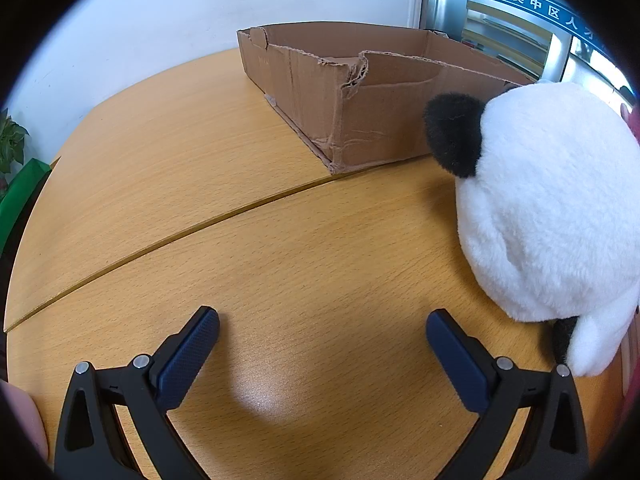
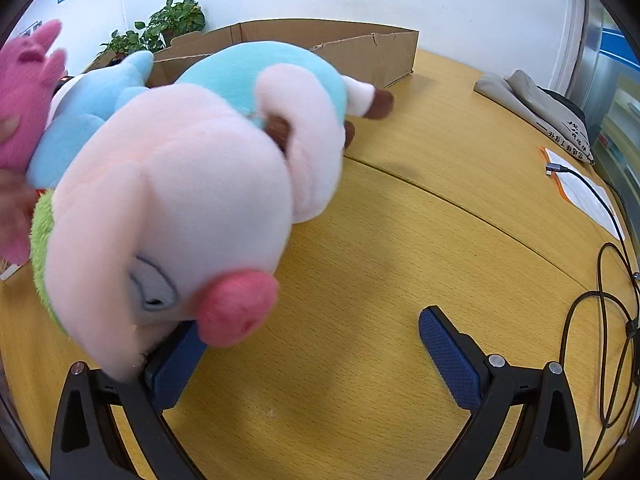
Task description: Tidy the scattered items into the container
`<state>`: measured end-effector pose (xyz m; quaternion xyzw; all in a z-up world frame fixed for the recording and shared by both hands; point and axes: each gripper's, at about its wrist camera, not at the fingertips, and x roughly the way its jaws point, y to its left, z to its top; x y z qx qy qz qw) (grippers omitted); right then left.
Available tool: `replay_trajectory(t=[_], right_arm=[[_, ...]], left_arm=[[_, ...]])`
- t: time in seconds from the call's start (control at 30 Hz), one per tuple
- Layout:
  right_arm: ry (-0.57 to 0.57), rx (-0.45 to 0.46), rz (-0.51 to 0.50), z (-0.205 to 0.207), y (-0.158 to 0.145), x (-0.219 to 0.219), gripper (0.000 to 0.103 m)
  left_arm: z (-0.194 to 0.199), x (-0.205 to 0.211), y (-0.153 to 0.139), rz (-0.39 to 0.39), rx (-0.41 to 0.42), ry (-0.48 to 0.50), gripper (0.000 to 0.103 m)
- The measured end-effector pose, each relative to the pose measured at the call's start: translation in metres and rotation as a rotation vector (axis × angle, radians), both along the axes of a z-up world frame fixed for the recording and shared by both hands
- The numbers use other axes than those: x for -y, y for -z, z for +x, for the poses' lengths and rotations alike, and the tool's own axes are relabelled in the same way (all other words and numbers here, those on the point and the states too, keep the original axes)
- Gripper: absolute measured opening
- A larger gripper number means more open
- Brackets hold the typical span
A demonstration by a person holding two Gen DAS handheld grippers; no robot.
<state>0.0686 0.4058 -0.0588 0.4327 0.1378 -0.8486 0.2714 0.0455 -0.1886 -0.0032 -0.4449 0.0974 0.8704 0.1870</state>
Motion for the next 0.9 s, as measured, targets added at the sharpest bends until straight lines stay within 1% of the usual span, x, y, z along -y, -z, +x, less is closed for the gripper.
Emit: replay_trajectory(t=[0.9], right_arm=[[0.001, 0.000, 0.001, 0.0000, 0.0002, 0.0004, 0.103]], left_arm=[[0.0083, -0.0040, -0.0004, 0.000, 0.000, -0.002, 0.103]])
